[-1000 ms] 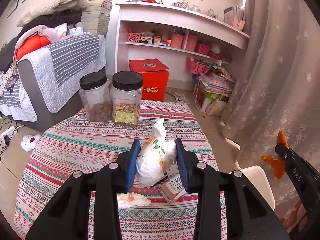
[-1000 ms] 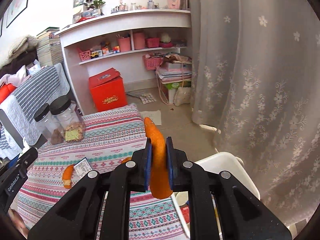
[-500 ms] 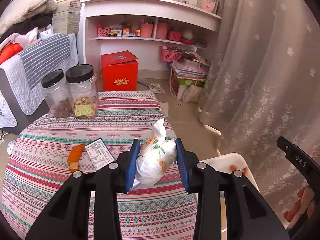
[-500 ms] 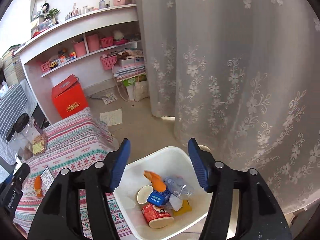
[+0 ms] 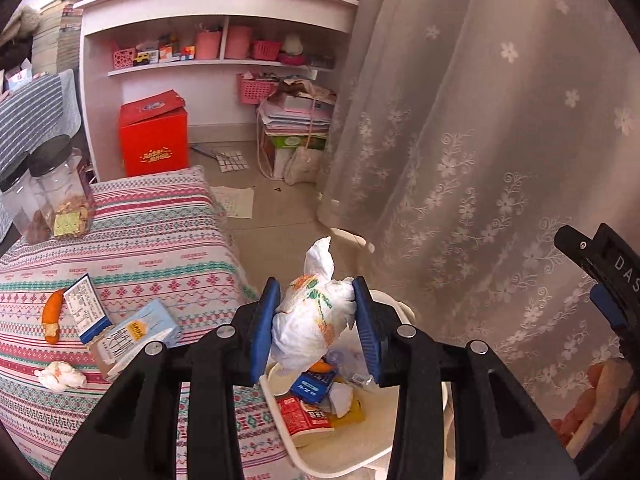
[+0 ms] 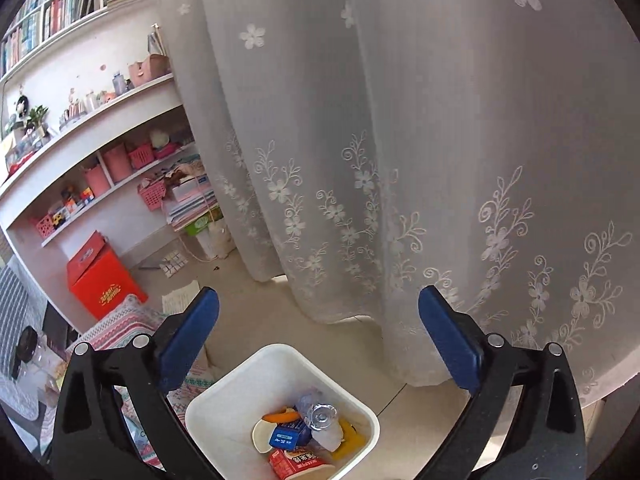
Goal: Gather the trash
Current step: 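Carry the white wrapper over the bin and open the left gripper, then grasp the second orange peel on the table with the left gripper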
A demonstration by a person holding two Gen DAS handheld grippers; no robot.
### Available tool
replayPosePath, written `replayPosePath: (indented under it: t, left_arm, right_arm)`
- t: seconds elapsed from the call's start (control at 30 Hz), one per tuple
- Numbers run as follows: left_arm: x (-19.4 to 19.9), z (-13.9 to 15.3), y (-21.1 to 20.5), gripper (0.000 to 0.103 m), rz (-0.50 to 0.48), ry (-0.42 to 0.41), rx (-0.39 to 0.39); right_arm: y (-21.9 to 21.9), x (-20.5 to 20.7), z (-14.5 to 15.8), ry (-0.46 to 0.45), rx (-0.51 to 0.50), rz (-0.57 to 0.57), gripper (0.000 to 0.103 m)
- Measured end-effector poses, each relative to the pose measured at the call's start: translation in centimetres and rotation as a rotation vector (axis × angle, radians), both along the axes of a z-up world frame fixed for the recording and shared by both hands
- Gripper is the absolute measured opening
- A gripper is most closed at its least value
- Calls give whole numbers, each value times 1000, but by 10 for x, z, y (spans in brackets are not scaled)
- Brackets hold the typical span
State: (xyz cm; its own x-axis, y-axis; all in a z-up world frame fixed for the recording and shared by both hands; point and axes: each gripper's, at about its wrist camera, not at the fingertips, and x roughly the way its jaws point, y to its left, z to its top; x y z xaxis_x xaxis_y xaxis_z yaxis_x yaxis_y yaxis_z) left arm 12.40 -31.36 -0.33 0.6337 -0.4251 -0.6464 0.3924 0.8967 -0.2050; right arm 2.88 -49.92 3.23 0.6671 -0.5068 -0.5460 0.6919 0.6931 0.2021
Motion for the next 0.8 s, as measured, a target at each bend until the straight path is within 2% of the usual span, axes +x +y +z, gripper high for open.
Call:
replayPosePath:
  t: [0.03, 0.07, 0.1, 0.17, 0.23, 0.5, 0.63, 0.8]
  left_arm:
    - [0, 0, -7, 39, -21, 8, -6]
    - [0, -1, -14, 45, -43, 18, -6]
    - [0, -2, -20, 58, -59, 28, -3]
    - [-1, -4, -28, 68, -60, 30, 10]
    - [-3, -5, -33, 69, -63, 25, 36]
    - [-9, -2, -27, 88, -17, -40, 131]
    - [-4, -4, -12, 88, 10, -48, 174]
    - [4, -6, 23, 88, 77, -46, 204]
  right_arm:
    - [-2, -2, 0, -3, 3, -9, 96]
    - [-5, -3, 0, -4, 4, -14, 96]
    - [-6, -4, 0, -6, 7, -19, 96]
    - [-10, -7, 0, -10, 12, -28, 96]
    - [-12, -9, 0, -12, 8, -37, 96]
    - [-8, -8, -5, 28, -3, -35, 96]
    - [8, 4, -9, 62, -8, 12, 96]
    - [40, 21, -9, 97, -61, 87, 96]
